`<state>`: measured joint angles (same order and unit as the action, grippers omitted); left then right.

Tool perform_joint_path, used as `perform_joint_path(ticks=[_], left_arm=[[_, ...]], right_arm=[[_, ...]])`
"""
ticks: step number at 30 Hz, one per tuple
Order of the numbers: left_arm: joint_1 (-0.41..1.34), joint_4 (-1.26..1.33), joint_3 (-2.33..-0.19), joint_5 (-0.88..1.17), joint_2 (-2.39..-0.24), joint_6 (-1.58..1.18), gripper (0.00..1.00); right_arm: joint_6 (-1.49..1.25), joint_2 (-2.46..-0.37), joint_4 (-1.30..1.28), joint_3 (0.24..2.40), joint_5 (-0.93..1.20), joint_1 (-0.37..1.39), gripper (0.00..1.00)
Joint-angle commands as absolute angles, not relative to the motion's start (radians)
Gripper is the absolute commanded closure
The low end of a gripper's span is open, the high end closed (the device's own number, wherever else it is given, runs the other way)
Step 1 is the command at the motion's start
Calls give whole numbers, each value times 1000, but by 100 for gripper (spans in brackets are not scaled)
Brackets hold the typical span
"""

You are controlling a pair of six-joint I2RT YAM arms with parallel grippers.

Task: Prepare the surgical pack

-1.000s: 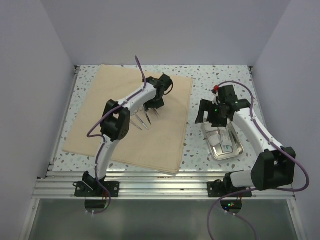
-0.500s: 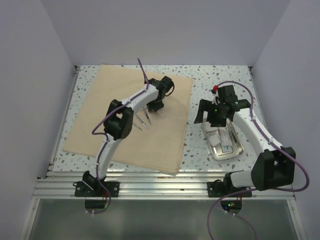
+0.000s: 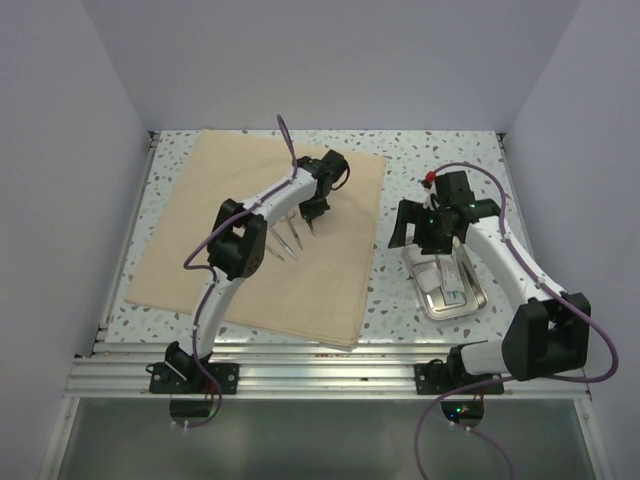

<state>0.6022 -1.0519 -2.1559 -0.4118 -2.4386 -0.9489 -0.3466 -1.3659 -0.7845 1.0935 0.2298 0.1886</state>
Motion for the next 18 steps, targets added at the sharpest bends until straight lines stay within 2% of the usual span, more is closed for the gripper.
perform_joint_path(ticks=[1,5,9,11,13,14,15,18], left_arm=[[592,-983,-2157,-394,-2414,-908,100],[592,-983,-2146,-380,-2376,-876,100],[592,-901,-1992,-269,-2237,-739,100],[592,-852,-1912,-134,-2123,-634,100],[594,-749,-1755,37,-1981,-580,100],[591,-680,-1677,116,-1921,-560,100],[592,-544,-1531,246,-1866,-552,100],[595,-366,-1334,418,-1700,-610,100]], right_arm=[[-336,-1374,-768,1121,256,189,4],[-336,-1397,-781,1150,267,189,4],[-345,-1422,-787,1181,316,189,4],[-379,-1440,-767,1198,374,189,5],[-423,-1468,-734,1213,423,189,9],[-487,-1473,-707,1212,452,187,14],[-529,-1474,-672,1204,481,187,15],[-716,-1477,-464,1135,583,192,16]])
